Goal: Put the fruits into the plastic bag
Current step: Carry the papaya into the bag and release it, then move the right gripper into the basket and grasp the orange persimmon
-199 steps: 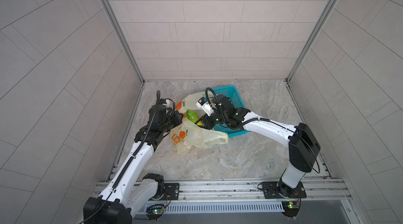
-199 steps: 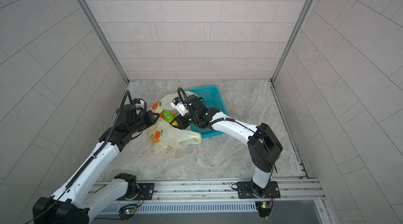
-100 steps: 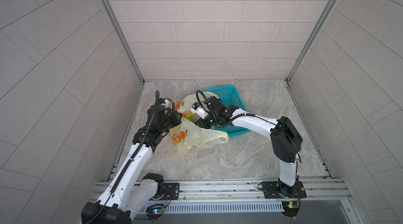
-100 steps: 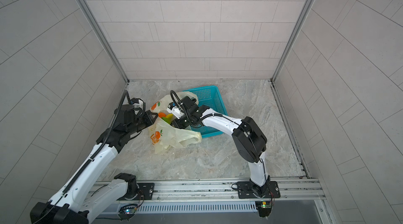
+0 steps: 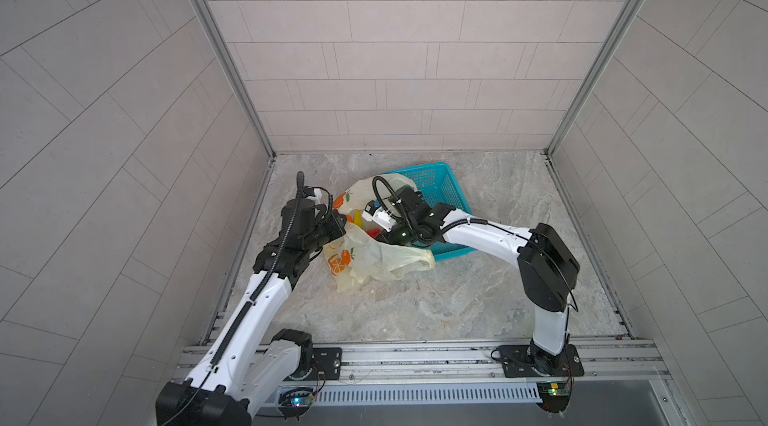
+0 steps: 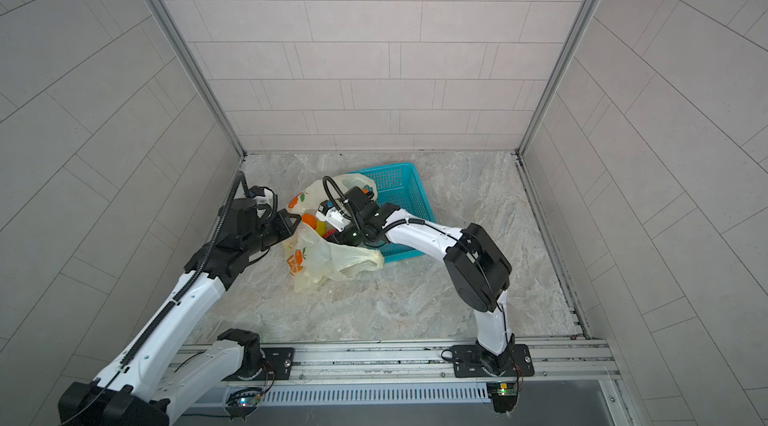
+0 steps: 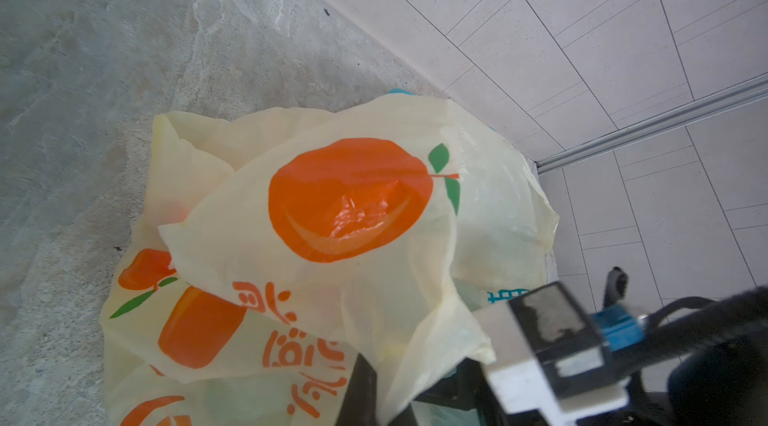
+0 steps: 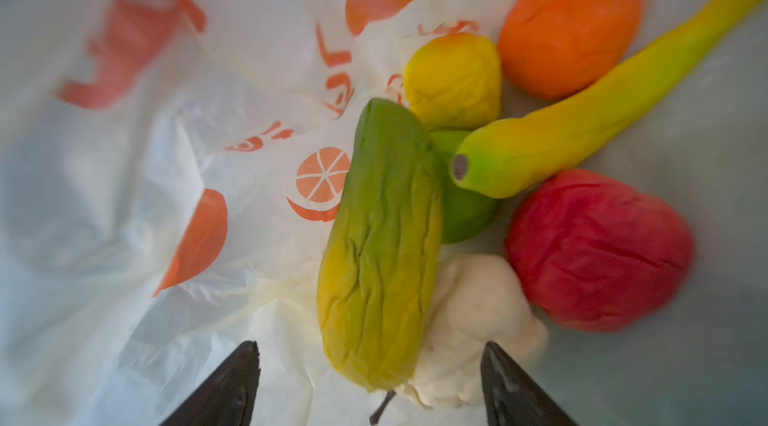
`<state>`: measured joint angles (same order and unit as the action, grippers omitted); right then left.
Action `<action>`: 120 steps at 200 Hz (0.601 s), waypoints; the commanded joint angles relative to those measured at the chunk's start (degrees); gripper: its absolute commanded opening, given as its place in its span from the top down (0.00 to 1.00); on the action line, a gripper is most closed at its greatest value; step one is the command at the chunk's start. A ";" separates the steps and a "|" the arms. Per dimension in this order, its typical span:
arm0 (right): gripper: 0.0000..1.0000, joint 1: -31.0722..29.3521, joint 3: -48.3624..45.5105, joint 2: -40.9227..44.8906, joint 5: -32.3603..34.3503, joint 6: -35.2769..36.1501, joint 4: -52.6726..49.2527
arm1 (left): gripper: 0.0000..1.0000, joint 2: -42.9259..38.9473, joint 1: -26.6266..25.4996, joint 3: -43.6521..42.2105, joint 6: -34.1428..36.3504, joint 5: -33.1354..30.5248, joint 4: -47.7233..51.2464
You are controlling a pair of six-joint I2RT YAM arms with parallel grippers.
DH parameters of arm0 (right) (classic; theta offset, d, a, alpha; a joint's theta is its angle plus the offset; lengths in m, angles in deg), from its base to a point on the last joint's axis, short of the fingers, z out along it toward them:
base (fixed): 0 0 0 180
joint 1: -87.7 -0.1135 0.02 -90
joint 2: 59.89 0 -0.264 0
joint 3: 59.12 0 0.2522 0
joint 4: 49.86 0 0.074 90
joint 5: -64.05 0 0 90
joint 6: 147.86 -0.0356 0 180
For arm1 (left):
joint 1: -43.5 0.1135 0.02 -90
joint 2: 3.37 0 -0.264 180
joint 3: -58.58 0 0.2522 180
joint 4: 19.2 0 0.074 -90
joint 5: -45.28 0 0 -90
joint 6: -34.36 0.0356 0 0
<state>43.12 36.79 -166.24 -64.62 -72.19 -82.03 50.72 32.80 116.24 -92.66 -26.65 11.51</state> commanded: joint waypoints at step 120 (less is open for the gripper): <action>0.20 19.30 -22.18 21.67 16.52 -21.38 31.22 | 1.00 1.86 -0.25 -0.29 -0.43 -1.29 -1.66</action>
<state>61.72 15.02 -143.70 -56.38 -88.96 -52.26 52.57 32.80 116.24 -93.11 -27.22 10.72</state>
